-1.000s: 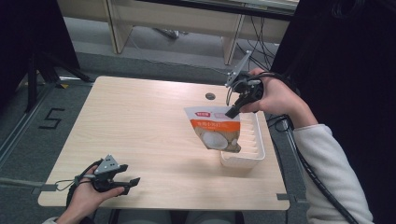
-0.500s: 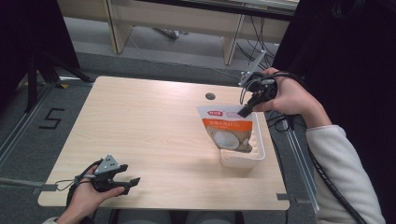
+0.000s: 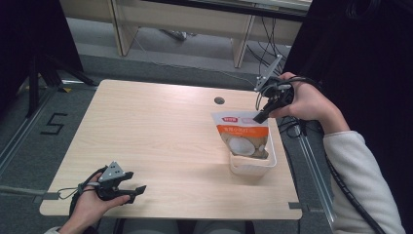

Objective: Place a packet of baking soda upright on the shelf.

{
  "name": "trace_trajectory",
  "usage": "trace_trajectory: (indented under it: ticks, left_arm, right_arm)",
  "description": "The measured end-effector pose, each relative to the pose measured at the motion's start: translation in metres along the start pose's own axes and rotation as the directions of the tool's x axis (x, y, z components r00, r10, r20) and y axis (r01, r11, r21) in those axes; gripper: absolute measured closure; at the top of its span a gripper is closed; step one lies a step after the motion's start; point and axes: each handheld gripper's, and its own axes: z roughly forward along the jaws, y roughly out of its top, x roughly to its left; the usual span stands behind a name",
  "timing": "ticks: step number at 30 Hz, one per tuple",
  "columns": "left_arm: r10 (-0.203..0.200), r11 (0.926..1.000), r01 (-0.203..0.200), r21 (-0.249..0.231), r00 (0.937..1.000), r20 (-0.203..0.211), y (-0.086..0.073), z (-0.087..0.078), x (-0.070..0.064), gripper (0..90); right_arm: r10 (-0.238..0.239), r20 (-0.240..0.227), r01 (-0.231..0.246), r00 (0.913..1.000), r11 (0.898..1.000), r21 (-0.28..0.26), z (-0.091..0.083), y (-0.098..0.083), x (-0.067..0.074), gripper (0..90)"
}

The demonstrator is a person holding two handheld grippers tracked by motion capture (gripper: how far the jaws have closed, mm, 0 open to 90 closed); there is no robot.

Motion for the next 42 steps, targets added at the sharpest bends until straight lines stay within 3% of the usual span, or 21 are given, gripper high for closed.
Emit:
trace_trajectory:
  ticks: [18, 42]
  left_arm:
    - [-0.014, 0.9999, 0.014, -0.01, 0.9999, -0.002, 0.0, 0.0008, -0.0009, 27.9]
    - [-0.015, 0.9998, 0.015, -0.011, 0.9999, 0.001, -0.0001, 0.0009, -0.0009, 27.9]
  right_arm:
    - [0.031, 0.017, -0.032, 0.9994, 0.999, 0.029, 0.0043, -0.0079, -0.0063, 90.0]
    - [0.025, 0.019, -0.026, 0.9995, 0.999, 0.035, 0.0078, -0.0096, -0.0098, 90.0]
